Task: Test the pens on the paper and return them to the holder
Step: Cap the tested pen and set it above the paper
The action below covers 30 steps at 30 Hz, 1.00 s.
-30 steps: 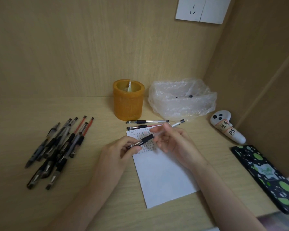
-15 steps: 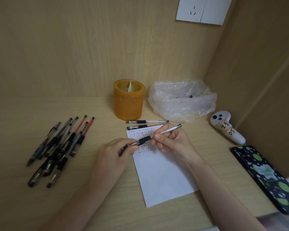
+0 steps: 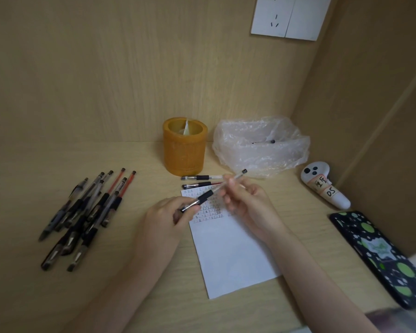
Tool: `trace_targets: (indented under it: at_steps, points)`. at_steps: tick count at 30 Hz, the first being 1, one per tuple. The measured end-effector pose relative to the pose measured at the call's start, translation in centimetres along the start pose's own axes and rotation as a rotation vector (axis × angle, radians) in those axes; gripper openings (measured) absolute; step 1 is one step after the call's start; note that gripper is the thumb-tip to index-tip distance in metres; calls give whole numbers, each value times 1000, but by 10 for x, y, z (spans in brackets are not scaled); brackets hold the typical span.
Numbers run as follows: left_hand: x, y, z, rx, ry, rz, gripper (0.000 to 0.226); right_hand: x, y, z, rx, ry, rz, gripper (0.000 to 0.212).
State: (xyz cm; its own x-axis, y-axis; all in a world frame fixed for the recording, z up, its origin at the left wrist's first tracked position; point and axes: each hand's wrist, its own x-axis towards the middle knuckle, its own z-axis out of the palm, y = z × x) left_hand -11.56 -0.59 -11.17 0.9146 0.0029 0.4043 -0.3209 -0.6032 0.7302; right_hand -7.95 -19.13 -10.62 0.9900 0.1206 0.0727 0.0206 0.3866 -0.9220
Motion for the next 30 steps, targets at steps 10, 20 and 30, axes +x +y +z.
trace_targets:
  at_steps: [10, 20, 30]
  points:
    - [7, -15, -19, 357, 49, -14, 51, 7, -2, -13, 19, 191, -10, 20]
    - [12, -40, -24, 628, 18, -170, 38, 5, -7, -9, 193, 220, 33, 70]
    - [14, -41, -26, 677, 30, -171, 47, 0, -8, -5, 16, 147, 24, 25]
